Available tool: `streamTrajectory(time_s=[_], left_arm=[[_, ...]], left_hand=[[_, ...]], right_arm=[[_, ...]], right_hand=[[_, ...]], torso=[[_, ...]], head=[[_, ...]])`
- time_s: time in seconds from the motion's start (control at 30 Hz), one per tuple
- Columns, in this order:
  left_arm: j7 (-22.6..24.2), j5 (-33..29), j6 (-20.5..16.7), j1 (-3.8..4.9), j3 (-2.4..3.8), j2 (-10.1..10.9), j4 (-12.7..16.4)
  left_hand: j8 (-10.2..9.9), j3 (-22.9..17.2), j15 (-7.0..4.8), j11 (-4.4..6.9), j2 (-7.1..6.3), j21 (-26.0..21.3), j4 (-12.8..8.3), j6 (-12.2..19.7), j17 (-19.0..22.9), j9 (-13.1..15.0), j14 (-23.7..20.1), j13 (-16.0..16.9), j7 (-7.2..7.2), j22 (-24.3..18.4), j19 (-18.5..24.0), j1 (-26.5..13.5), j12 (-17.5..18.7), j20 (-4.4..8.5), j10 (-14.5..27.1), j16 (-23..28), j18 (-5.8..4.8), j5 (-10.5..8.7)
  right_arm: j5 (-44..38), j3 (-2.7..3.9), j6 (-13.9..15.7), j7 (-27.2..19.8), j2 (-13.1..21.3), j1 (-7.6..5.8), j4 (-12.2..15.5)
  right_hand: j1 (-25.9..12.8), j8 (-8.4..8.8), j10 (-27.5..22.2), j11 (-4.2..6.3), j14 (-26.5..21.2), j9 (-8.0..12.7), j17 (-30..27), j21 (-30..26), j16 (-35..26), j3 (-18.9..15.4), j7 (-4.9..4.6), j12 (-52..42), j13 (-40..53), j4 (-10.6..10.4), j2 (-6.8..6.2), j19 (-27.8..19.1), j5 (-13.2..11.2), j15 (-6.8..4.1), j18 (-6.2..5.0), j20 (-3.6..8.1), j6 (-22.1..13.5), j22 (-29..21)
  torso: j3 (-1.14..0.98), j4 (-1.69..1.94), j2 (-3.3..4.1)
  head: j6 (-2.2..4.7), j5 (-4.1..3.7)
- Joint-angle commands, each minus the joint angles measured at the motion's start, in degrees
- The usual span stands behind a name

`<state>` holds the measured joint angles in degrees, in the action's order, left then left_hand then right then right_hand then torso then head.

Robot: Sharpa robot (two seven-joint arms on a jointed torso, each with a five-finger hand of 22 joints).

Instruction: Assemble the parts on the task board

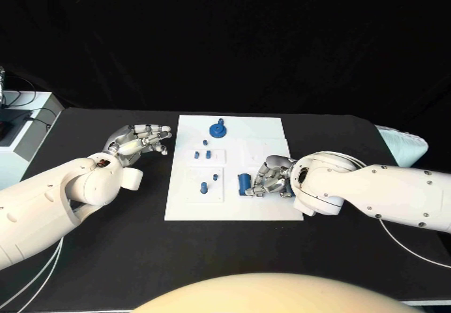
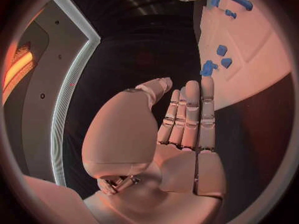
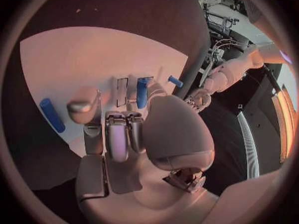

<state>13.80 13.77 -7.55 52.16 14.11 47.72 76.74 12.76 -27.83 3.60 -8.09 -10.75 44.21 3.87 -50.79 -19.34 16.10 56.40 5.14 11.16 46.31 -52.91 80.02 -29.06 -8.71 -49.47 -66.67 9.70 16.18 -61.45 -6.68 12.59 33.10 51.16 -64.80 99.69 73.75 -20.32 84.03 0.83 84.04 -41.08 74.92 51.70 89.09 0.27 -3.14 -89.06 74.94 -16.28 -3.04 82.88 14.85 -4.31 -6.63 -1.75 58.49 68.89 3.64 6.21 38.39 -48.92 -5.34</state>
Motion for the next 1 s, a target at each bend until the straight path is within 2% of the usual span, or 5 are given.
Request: streamTrajectory(time_s=[0.03, 0.33, 0.63, 0.73, 1.0], left_arm=[[0.28, -0.28, 0.8, -0.02, 0.04, -0.05, 0.14], [0.19, -0.28, 0.86, -0.22, 0.04, -0.34, -0.04], [0.25, -0.28, 0.89, -0.45, 0.04, -0.56, -0.22], [0.29, -0.28, 0.9, -0.48, 0.04, -0.58, -0.24], [0.42, -0.28, 0.81, -0.55, 0.04, -0.56, -0.36]], left_hand=[[0.19, 0.05, 0.09, 0.15, 0.57, -0.38, 0.29, 0.2, -0.05, -0.09, -0.19, 0.0, -0.04, -0.07, 0.04, 0.03, -0.18, -0.3, 0.42, 0.13, 0.8, 0.11], [0.24, -0.1, 0.07, 0.15, 0.78, -0.38, 0.29, 0.18, -0.06, -0.09, -0.2, 0.01, -0.05, -0.07, 0.01, 0.17, -0.3, -0.28, 0.46, 0.13, 0.81, 0.15], [0.25, -0.13, 0.07, 0.15, 0.82, -0.38, 0.3, 0.17, -0.07, -0.09, -0.2, 0.01, -0.05, -0.07, 0.0, 0.19, -0.32, -0.28, 0.47, 0.13, 0.81, 0.16], [0.25, -0.13, 0.07, 0.15, 0.82, -0.38, 0.3, 0.17, -0.07, -0.09, -0.2, 0.01, -0.05, -0.07, 0.0, 0.19, -0.32, -0.28, 0.47, 0.13, 0.81, 0.16], [0.26, -0.15, 0.06, 0.15, 0.84, -0.38, 0.28, 0.18, -0.07, -0.1, -0.2, 0.0, -0.05, -0.06, -0.01, 0.22, -0.34, -0.28, 0.49, 0.13, 0.81, 0.16]], right_arm=[[-0.91, -0.01, -0.75, -0.09, -0.09, 0.15, -0.06], [-0.74, -0.02, -0.87, -0.3, -0.08, 0.25, -0.23], [-0.22, -0.03, 0.86, -1.65, 0.01, 0.4, -0.12], [2.57, -0.04, 2.85, -5.3, 0.53, 0.42, 0.11], [9.47, -0.02, 7.32, -16.06, 2.29, 0.41, 1.12]], right_hand=[[0.46, 0.28, 5.64, 0.2, 5.43, 0.06, 12.55, -0.26, 0.21, 0.41, -0.01, -0.27, 14.62, -0.2, -0.18, 0.13, -0.62, -0.23, 0.37, 0.11, 0.45, 0.09], [0.89, 0.2, 5.65, 0.15, 5.44, -0.02, 12.57, -0.47, 0.21, 0.87, -0.07, -0.29, 14.63, -0.25, -1.02, 0.14, -6.13, -0.19, 0.38, 0.12, 0.65, 0.25], [2.01, 0.16, 5.66, 0.13, 5.42, -0.08, 12.47, -0.54, 0.18, 1.15, -0.09, -0.31, 14.65, -0.16, -1.53, 0.18, -8.92, -0.17, 0.39, 0.08, 0.71, 0.41], [-2.41, 0.06, 5.79, -0.09, 5.43, -0.23, 12.51, -0.77, 0.19, -0.86, -0.34, -0.56, 14.82, -0.55, -1.83, 0.18, -12.04, 0.0, 0.4, -0.01, 0.75, 0.46], [-6.15, 0.13, 5.97, -0.23, 5.51, -0.63, 12.91, -0.59, 0.3, -4.76, -0.49, -0.93, 15.06, -0.58, -1.52, 0.29, -11.94, 0.12, 0.44, -0.12, -0.11, 0.87]], torso=[[0.01, -0.03, 0.02], [-0.02, -0.05, -0.09], [-0.06, -0.13, -0.1], [-0.05, 0.0, -0.08], [-0.06, -0.06, 0.0]], head=[[-0.09, 0.03], [0.05, -0.01], [0.34, -0.16], [0.39, -0.23], [0.56, -0.25]])
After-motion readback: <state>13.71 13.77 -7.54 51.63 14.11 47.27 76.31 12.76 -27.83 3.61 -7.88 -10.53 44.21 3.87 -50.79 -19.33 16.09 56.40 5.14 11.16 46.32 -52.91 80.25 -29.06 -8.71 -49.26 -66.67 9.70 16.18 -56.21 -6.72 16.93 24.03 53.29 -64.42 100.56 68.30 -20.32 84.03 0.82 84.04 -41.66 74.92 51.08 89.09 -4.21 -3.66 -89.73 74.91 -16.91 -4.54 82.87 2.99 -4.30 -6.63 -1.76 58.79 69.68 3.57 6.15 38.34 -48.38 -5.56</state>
